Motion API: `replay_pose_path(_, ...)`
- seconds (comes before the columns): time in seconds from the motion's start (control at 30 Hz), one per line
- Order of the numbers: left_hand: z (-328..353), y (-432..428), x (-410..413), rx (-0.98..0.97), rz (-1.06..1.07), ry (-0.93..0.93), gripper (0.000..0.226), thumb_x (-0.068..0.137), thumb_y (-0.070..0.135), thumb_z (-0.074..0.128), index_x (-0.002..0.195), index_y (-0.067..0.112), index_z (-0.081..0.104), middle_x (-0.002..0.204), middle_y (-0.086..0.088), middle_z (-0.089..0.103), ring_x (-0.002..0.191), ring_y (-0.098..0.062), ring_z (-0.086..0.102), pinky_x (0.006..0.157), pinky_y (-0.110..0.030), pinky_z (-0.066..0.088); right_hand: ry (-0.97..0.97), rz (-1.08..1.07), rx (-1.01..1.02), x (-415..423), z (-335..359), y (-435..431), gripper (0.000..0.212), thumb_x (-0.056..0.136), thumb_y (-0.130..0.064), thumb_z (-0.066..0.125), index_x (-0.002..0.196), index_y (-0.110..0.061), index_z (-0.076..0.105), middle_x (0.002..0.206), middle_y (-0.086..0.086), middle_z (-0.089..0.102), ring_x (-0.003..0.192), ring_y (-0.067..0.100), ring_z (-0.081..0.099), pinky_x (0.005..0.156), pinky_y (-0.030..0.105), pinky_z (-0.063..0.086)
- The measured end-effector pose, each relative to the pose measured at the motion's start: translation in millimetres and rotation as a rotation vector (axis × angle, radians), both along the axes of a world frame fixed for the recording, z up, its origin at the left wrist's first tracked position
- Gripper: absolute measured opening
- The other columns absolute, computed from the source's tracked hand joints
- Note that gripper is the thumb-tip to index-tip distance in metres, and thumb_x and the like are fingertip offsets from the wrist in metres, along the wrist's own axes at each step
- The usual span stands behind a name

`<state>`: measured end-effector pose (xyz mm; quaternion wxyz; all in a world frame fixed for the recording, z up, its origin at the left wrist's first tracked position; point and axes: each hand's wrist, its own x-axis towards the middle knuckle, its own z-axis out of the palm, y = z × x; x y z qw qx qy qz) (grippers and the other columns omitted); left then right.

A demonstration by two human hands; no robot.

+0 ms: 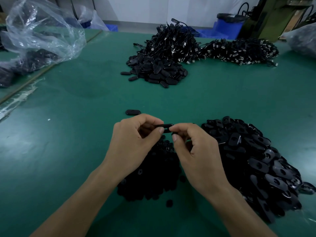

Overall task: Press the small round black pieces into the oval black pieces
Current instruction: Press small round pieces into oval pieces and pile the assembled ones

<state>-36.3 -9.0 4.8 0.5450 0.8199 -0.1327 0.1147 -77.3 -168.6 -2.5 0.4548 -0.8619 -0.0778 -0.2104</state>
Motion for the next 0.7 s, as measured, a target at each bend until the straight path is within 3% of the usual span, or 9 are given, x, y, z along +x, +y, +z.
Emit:
replay_pose_path(0.13,2.1,0.1,-0.1,0.023,0.037,-0.005,0.024,0.085,0.013,0.077,0.083,0.036,0.072,0.075,0.021,0.072,0.068,0.000,0.067,0.066,-0.009,0.049,0.002,0.006,-0.105,0.2,0.0,-1.0,0.025,0.099,-0.009,0.059,0.117,-0.020,0.072,0.092,-0.016,0.058,0.089,0.000,0.057,0.078,0.007,0.040)
replay_pose_path(0.23,3.8,0.4,-0.6,0.071,0.059,-0.018,0.023,0.086,0.014,0.076,0.085,0.037,0.072,0.078,0.024,0.071,0.071,0.002,0.066,0.066,-0.007,0.047,-0.012,-0.015,-0.113,0.6,-1.1,-1.7,0.019,0.097,-0.007,0.062,0.107,-0.018,0.073,0.090,-0.017,0.059,0.088,-0.005,0.056,0.080,0.005,0.040)
replay_pose_path(0.47,2.9,-0.8,-2.4,0.120,0.071,-0.032,0.017,0.087,0.016,0.075,0.088,0.033,0.073,0.075,0.019,0.070,0.074,0.002,0.067,0.067,-0.007,0.047,-0.023,-0.041,-0.052,1.7,-3.0,-2.2,0.015,0.094,-0.006,0.066,0.099,-0.018,0.074,0.090,-0.013,0.068,0.092,0.002,0.061,0.079,0.009,0.045)
replay_pose_path(0.7,3.4,-4.5,-5.5,0.080,0.029,-0.059,0.022,0.085,0.009,0.076,0.087,0.031,0.074,0.075,0.017,0.073,0.071,0.000,0.069,0.068,-0.006,0.047,0.001,-0.036,0.051,-0.1,-2.2,-1.3,0.022,0.089,-0.009,0.074,0.107,-0.023,0.074,0.086,-0.021,0.070,0.084,-0.006,0.066,0.072,0.004,0.046)
